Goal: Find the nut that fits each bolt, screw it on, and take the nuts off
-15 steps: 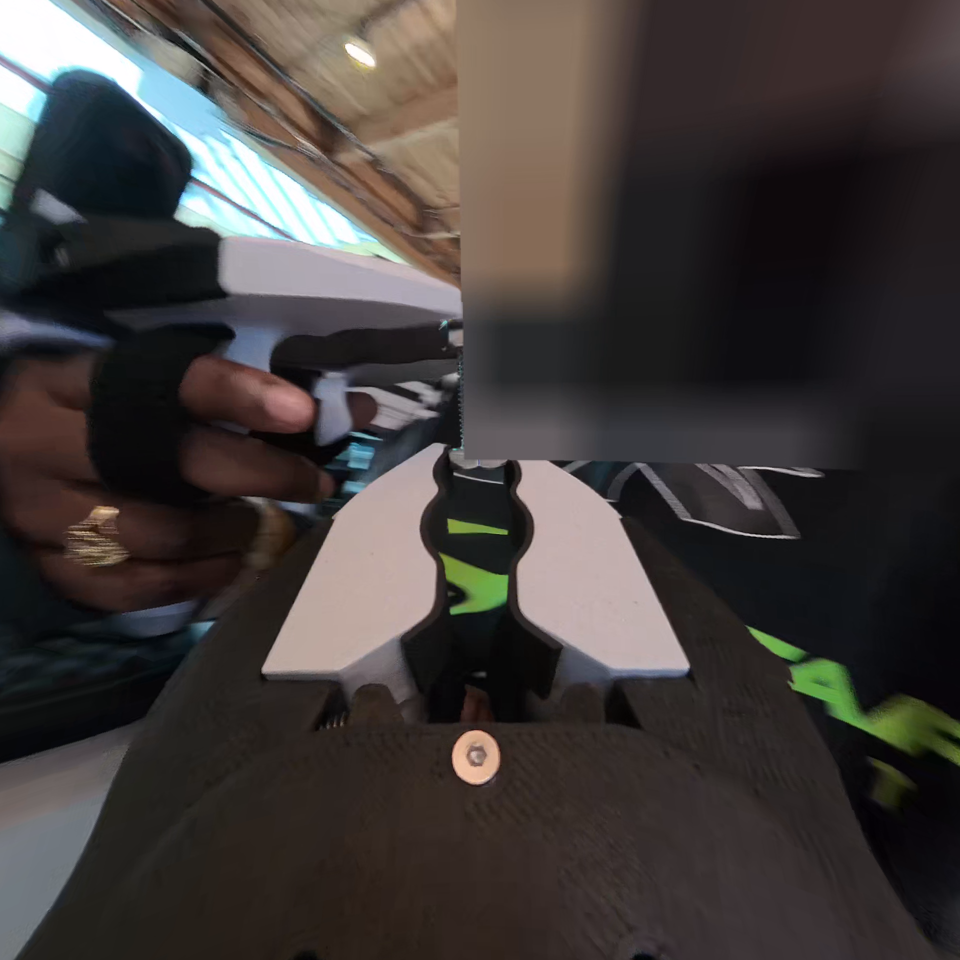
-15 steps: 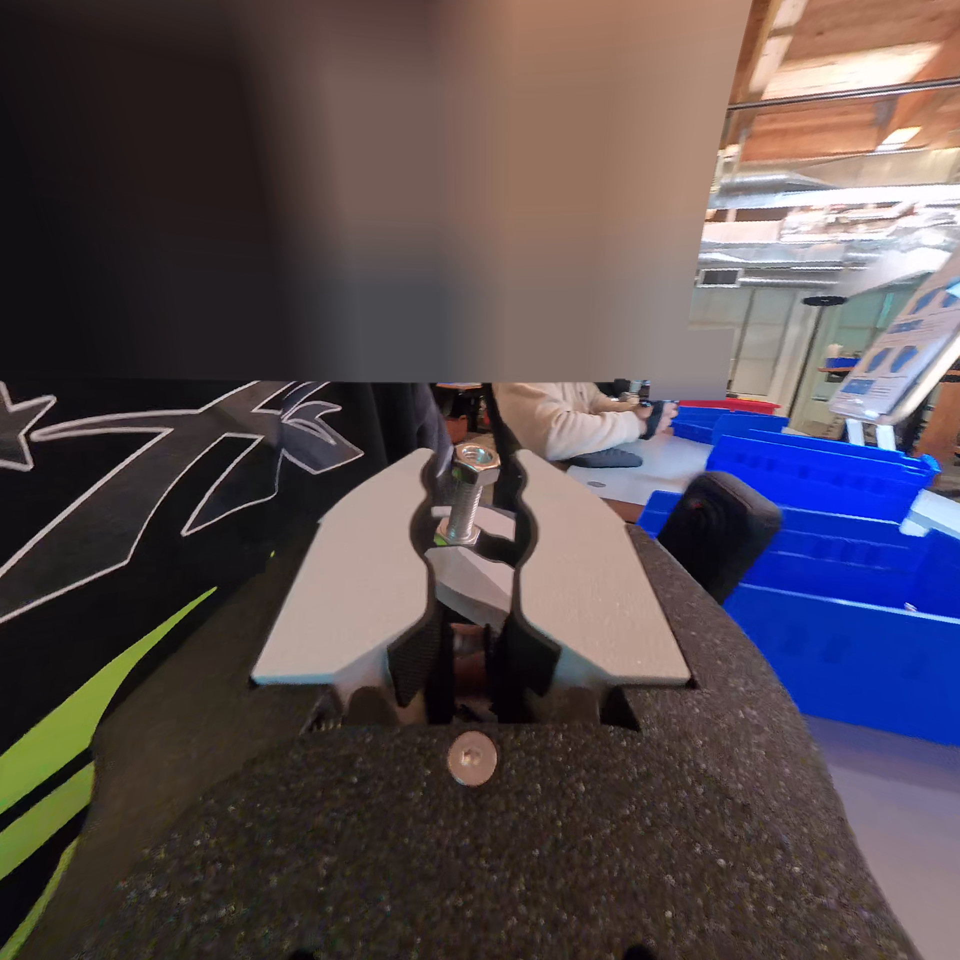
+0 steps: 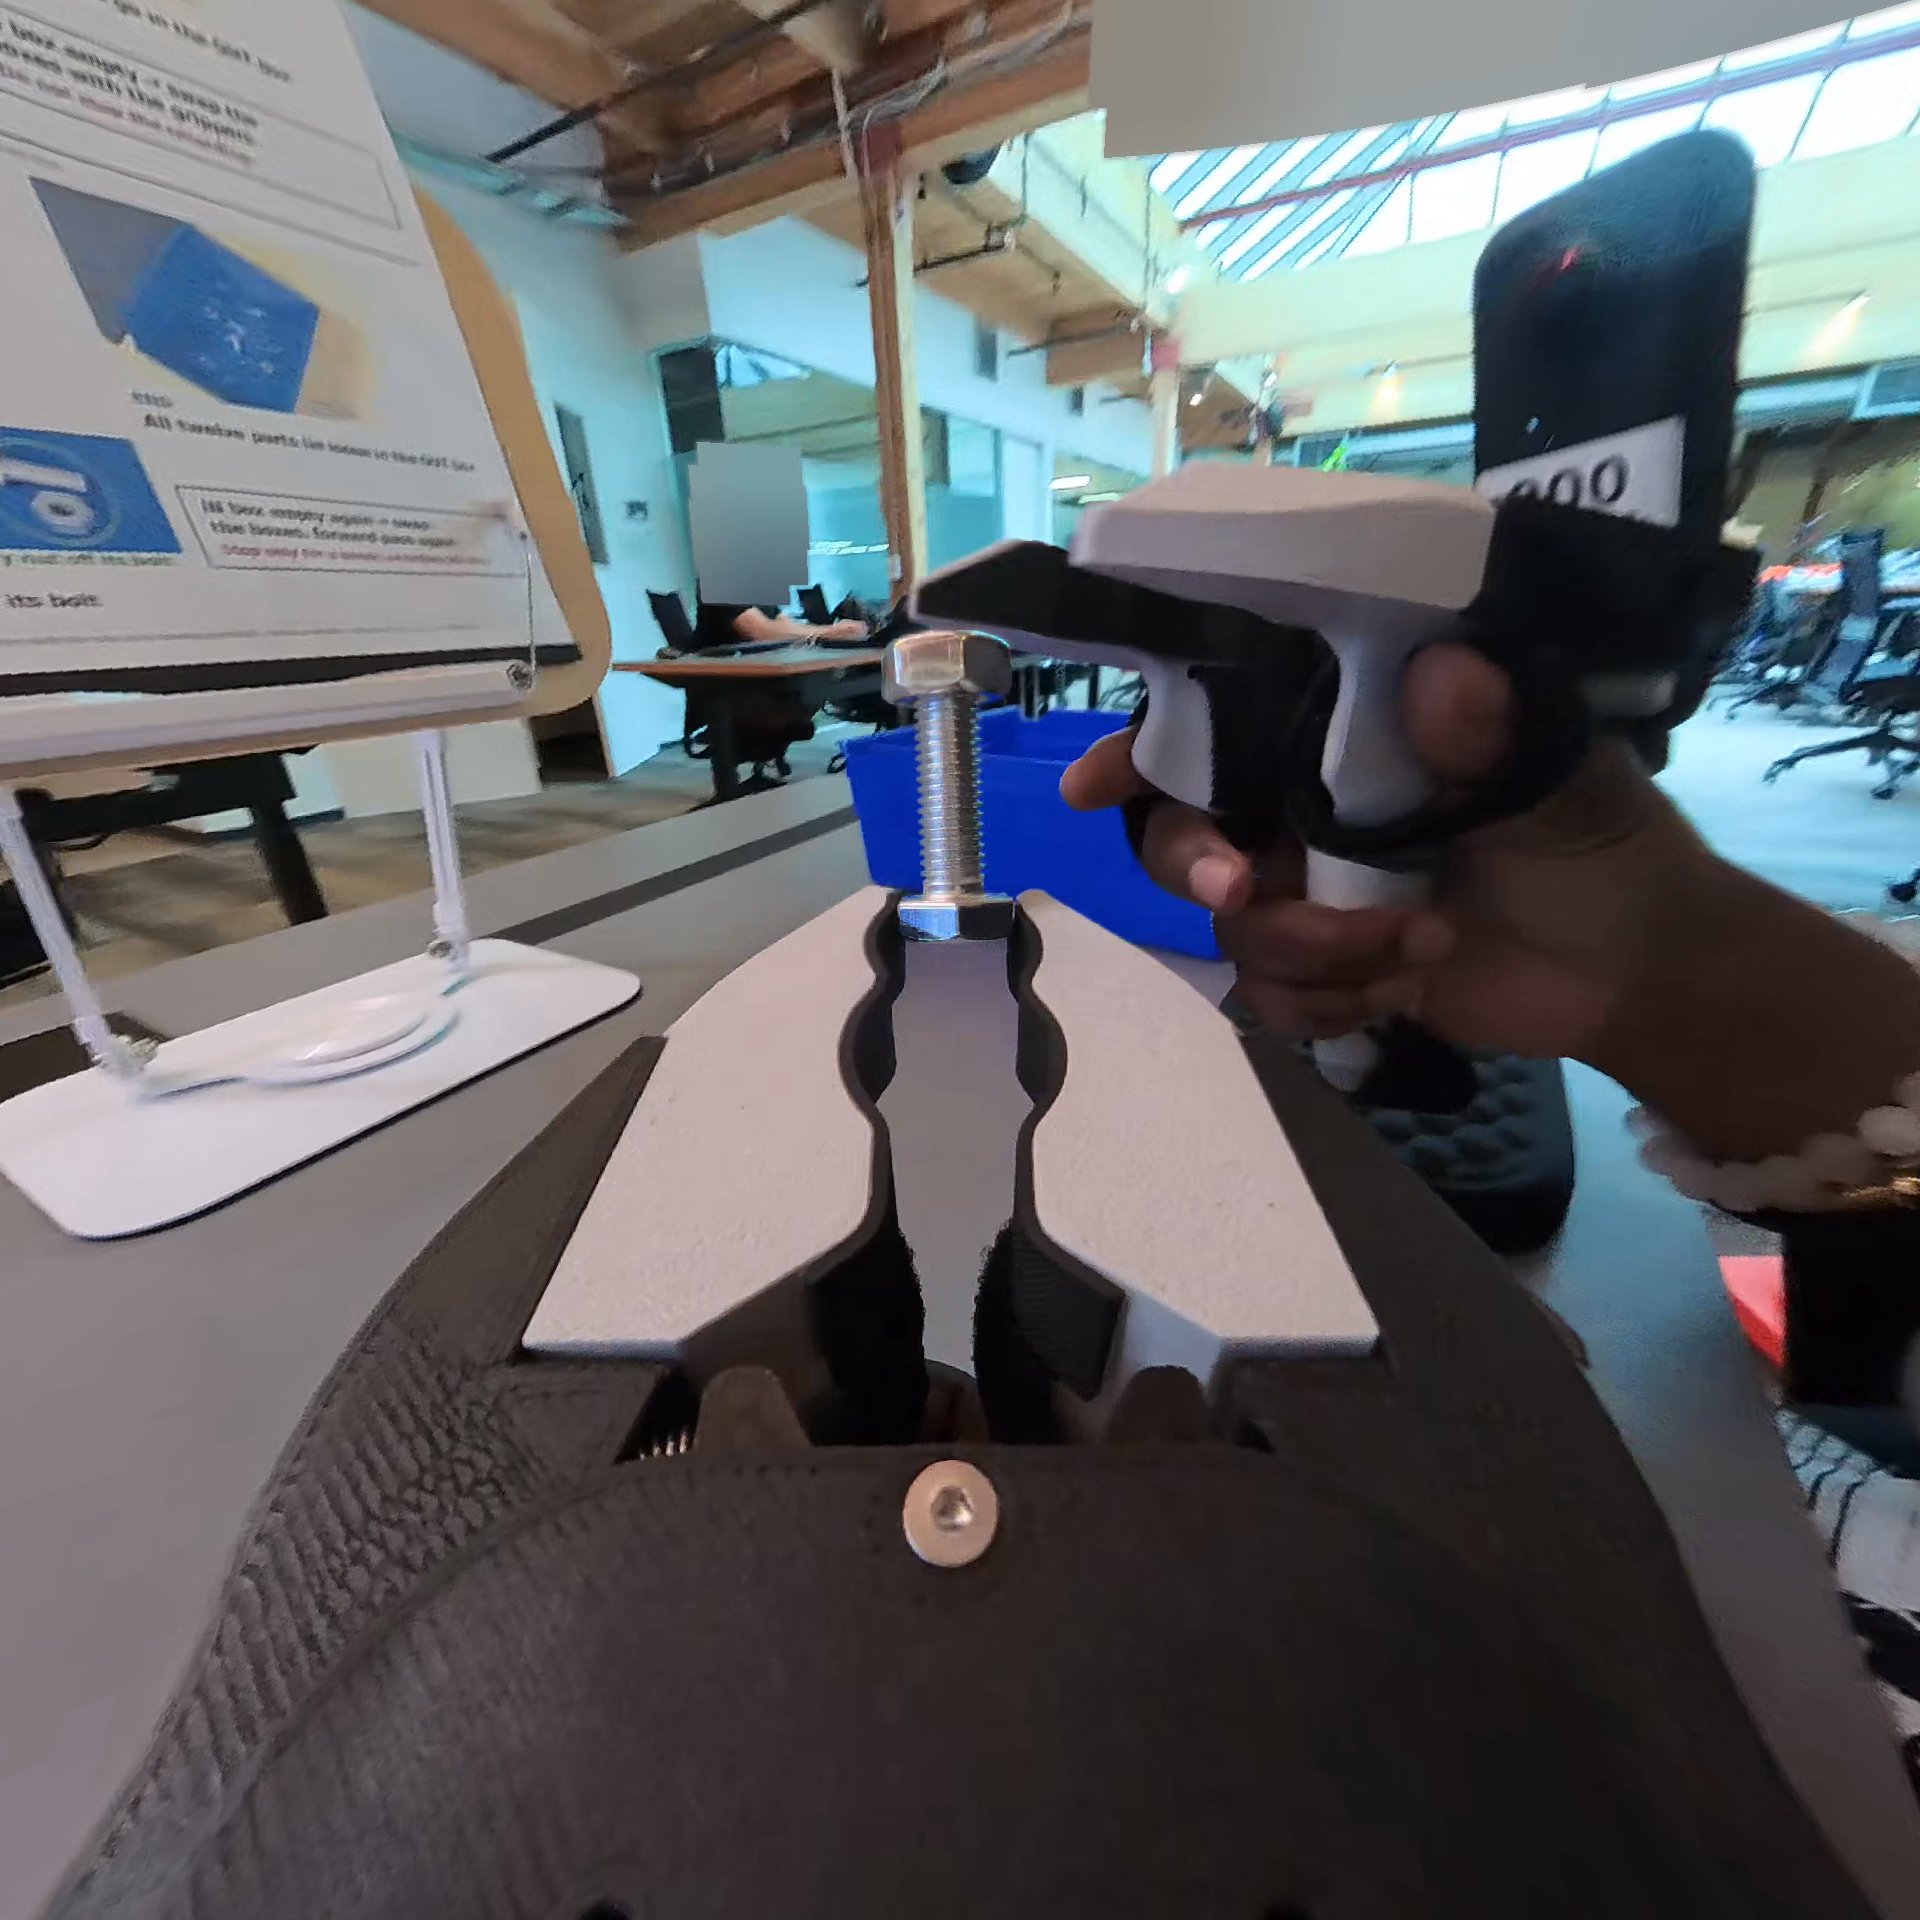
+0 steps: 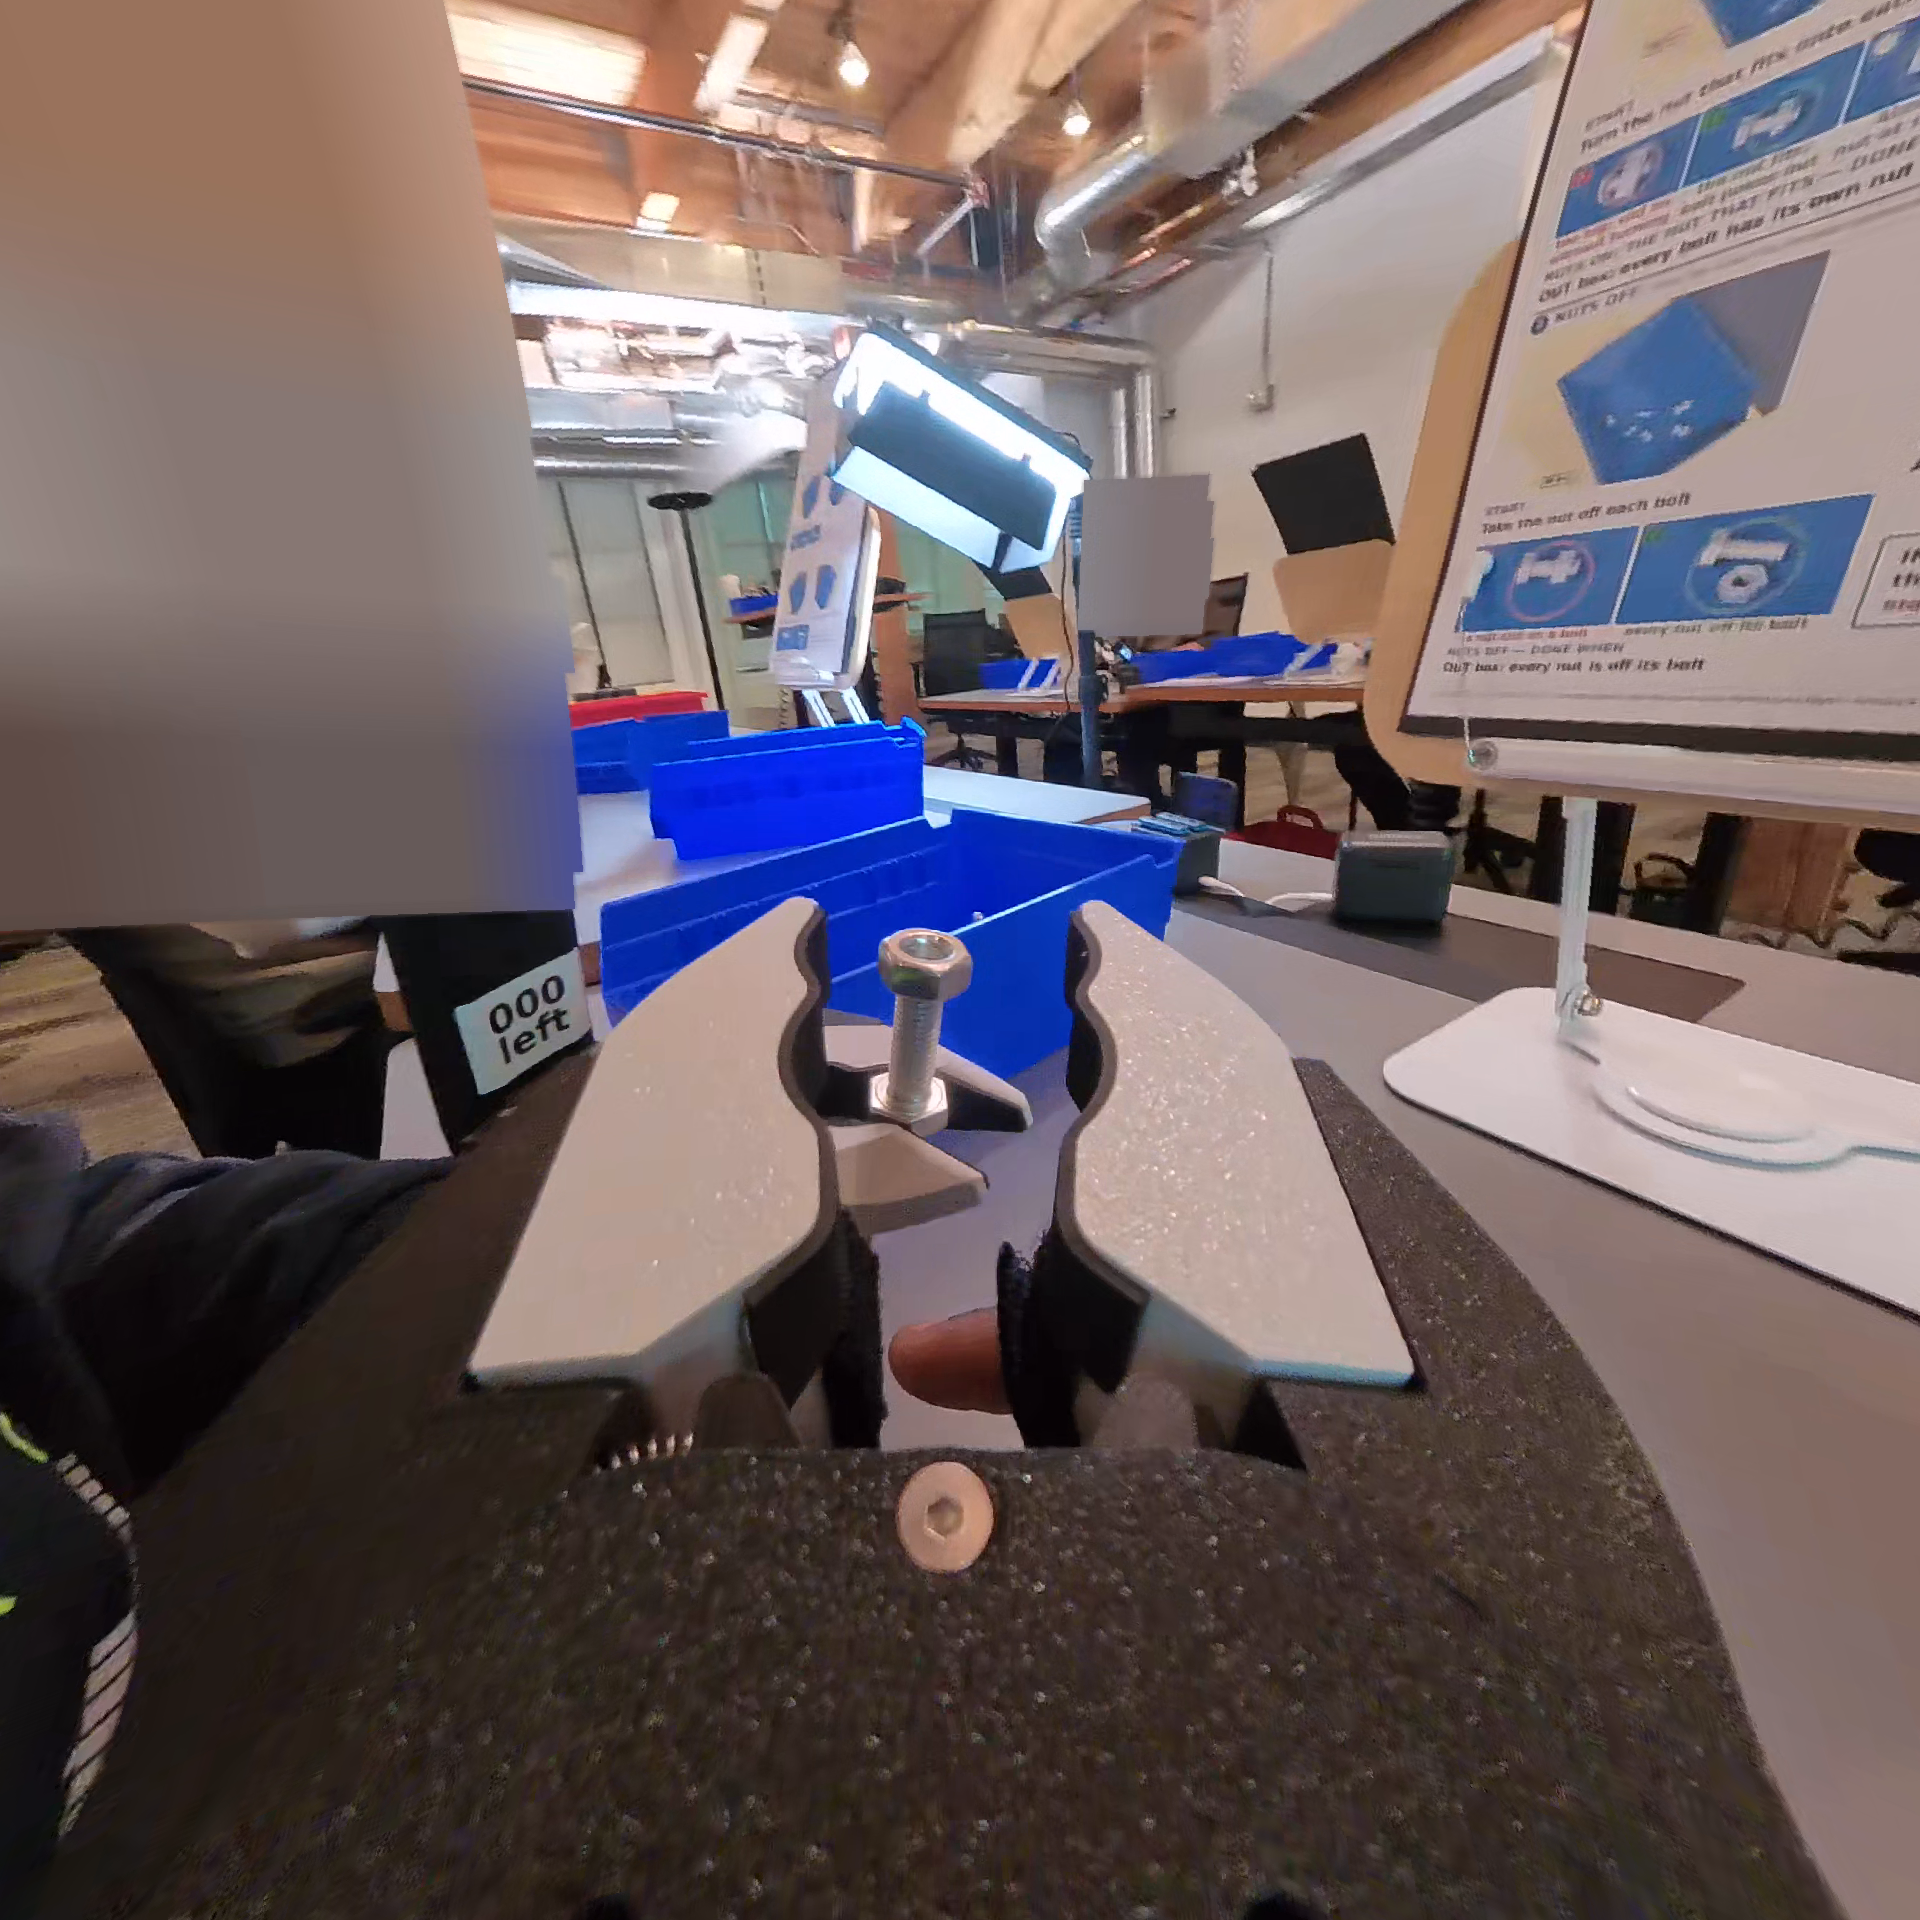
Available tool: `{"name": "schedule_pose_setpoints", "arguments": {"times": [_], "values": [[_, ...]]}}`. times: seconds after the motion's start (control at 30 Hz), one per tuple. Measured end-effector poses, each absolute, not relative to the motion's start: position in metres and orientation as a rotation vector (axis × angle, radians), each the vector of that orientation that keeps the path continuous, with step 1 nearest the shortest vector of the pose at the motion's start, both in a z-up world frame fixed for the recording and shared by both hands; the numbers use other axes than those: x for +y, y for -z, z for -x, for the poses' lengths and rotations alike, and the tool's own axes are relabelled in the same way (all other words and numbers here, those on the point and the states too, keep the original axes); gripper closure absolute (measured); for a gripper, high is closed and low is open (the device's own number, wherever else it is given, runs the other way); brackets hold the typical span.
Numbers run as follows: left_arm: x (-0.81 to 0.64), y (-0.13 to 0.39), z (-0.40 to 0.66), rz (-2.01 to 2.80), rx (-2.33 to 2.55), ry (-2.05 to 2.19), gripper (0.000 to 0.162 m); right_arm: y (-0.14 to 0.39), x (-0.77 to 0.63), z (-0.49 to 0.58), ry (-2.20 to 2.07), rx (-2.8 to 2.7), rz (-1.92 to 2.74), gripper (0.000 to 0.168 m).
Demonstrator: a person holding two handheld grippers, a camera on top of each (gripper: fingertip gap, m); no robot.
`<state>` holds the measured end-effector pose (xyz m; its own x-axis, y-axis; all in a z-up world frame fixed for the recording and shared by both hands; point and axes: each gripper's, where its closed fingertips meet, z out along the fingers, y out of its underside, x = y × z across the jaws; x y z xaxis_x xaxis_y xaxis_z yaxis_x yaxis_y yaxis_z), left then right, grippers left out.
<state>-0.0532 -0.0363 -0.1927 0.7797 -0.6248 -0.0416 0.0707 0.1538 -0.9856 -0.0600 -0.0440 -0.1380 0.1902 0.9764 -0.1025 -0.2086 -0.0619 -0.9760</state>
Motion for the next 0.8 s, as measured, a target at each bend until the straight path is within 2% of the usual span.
{"name": "schedule_pose_setpoints", "arguments": {"times": [0.2, 0.3, 0.43, 0.8], "values": [[-0.035, 0.194, 0.055, 1.338, 0.506, 0.500, 0.143, 0.150, -0.044, 0.072, -1.199, -0.901, 1.275, 0.134], [-0.036, 0.195, 0.053, 1.339, 0.523, 0.498, 0.143, 0.150, -0.046, 0.072, -1.219, -0.915, 1.265, 0.148], [-0.041, 0.192, 0.047, 1.318, 0.548, 0.578, 0.143, 0.146, -0.053, 0.069, -1.273, -0.956, 1.216, 0.150], [-0.105, 0.168, 0.015, 1.127, 0.703, 1.440, 0.143, 0.108, -0.105, 0.037, -1.652, -1.131, 0.833, 0.150]]}}
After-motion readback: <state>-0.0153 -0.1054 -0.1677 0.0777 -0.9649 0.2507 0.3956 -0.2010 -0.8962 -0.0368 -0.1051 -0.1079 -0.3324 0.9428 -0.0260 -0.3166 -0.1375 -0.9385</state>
